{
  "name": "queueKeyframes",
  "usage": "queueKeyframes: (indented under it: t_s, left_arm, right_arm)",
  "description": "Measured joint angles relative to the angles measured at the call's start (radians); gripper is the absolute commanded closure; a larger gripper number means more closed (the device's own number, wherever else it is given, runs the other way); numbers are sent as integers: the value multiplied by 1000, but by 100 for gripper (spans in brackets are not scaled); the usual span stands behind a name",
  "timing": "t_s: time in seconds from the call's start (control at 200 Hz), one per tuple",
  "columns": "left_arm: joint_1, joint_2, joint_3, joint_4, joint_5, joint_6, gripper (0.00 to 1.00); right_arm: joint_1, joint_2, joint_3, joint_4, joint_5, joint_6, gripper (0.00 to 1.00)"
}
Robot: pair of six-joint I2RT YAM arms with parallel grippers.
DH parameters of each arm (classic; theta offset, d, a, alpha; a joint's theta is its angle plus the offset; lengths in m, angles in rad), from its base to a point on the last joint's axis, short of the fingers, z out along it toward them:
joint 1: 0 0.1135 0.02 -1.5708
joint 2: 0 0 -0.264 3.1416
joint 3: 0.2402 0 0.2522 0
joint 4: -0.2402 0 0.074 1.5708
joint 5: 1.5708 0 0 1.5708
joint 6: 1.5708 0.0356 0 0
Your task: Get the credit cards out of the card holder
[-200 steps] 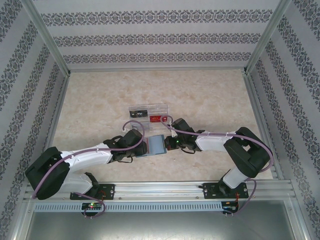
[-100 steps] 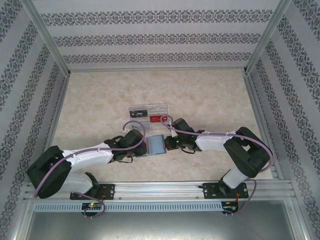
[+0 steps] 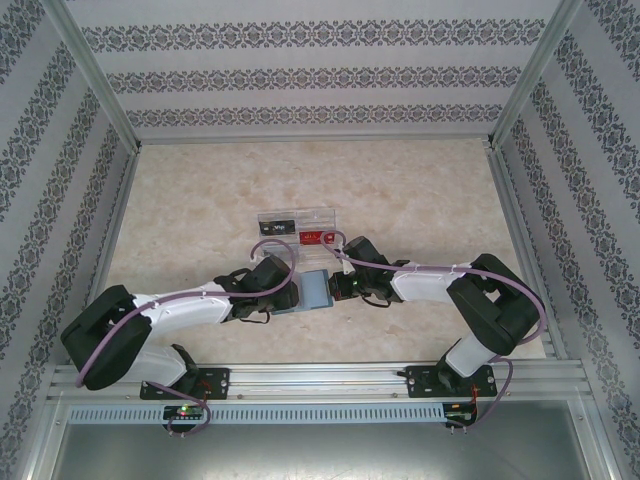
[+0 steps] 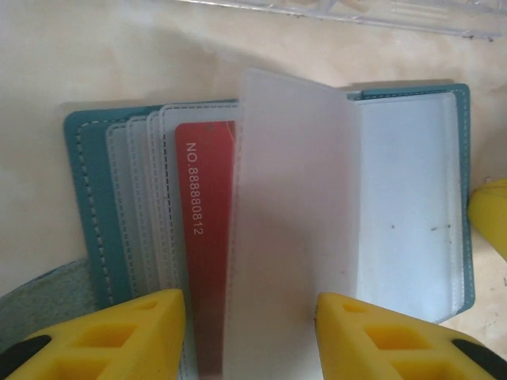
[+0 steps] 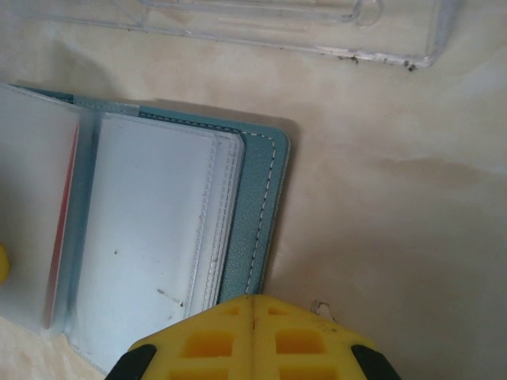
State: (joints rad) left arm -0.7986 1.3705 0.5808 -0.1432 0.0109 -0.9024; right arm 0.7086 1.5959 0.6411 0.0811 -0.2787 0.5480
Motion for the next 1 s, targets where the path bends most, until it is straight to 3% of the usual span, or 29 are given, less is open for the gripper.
queueKeyframes:
  t_s: [0.38,0.999]
  left_arm:
    - [-19,18,34,26,40,4,44]
    - [-106,117,151,79,72,34,55]
  right_arm:
    - [0,0,0,0,0,0,100]
    - [-9,0,0,0,0,0,100]
